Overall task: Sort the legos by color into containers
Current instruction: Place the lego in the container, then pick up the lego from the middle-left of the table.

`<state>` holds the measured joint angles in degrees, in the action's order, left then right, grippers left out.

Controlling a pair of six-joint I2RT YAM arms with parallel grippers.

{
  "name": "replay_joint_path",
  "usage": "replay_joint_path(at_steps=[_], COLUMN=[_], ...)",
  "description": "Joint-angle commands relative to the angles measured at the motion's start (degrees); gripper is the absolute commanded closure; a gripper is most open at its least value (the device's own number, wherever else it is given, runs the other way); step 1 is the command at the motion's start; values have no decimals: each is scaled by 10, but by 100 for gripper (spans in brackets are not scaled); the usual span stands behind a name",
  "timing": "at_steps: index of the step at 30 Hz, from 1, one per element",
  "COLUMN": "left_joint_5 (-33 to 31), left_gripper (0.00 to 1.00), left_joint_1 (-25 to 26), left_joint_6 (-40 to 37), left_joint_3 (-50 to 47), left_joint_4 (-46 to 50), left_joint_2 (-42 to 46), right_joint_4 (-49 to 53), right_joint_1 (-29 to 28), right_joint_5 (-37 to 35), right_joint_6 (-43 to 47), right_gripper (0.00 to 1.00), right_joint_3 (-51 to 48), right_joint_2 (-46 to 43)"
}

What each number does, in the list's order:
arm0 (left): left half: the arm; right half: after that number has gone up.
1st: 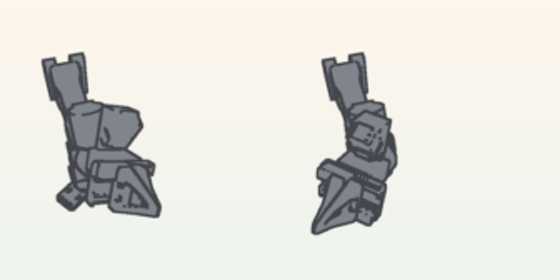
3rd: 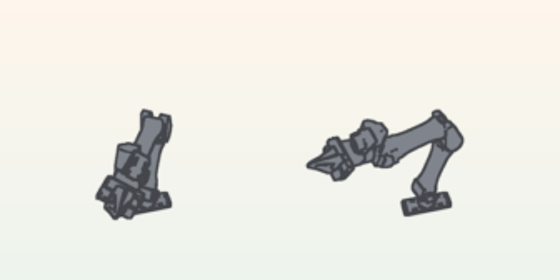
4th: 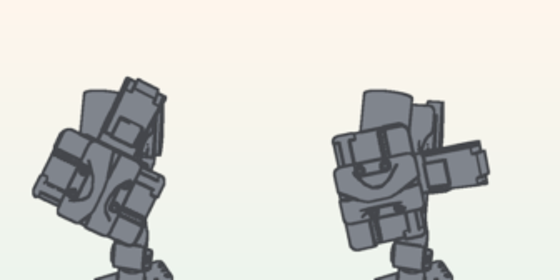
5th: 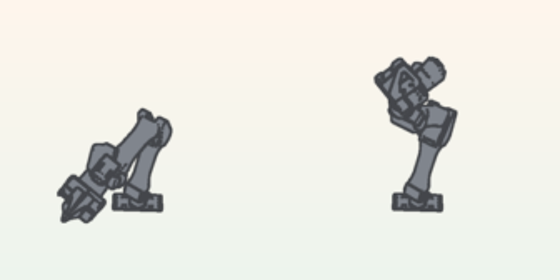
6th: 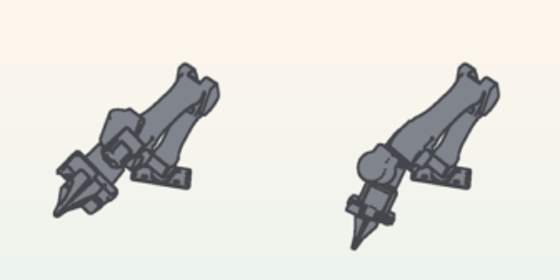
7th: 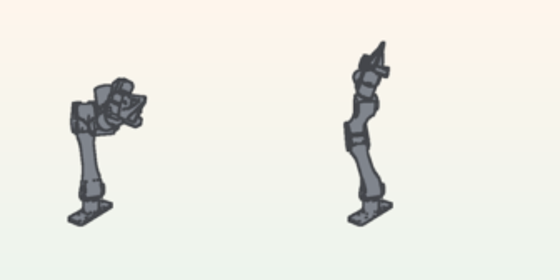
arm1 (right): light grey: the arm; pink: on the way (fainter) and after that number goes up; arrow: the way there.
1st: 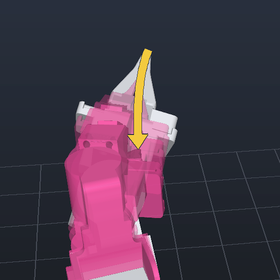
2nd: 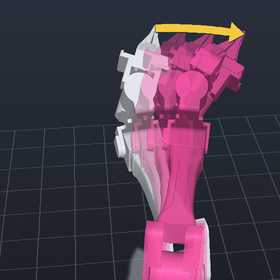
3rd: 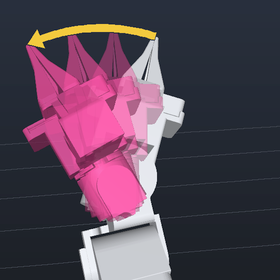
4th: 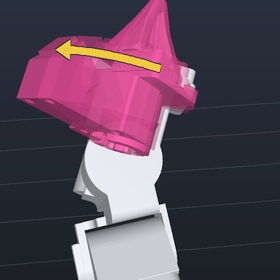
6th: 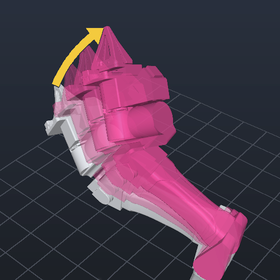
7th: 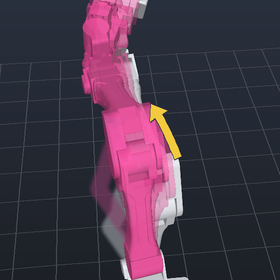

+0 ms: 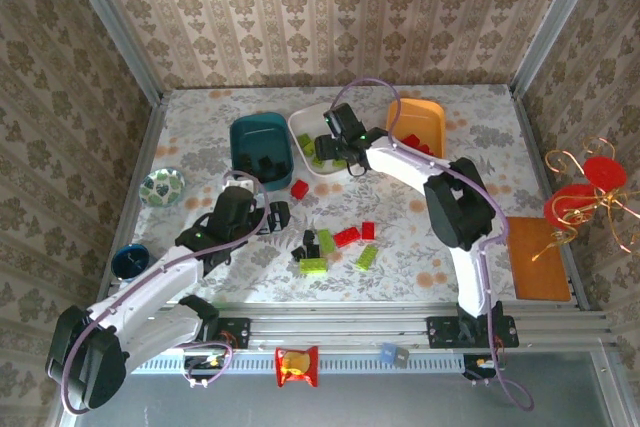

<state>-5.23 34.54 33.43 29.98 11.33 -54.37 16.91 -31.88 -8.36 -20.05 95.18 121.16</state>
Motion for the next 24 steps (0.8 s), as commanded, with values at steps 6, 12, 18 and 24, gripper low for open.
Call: replay_joint_path(at_steps=[6,12,18,24], left_joint_5=[44,101,123,93], left_gripper=[0,8,31,36], left_joint_1=[20,61,95,124], left_joint_6=[-3,-25,-40,-73], left_joint_3=[-6,13,39,87], left_joint_4=[7,1,-12,-5], left_joint_2=[-12,-57,-152,-228], right_joint_4=[15,-28,-71,-102], right_joint_1=[5,-3,-15,-28], right_joint_5=[15,18,17,17], right_joint_6=[-17,-27,-45,-68], right_gripper=[17,17,17,17], right_joint_3=[33,-84,-219,-318], right_joint_2=[-18,-122,-216,-291])
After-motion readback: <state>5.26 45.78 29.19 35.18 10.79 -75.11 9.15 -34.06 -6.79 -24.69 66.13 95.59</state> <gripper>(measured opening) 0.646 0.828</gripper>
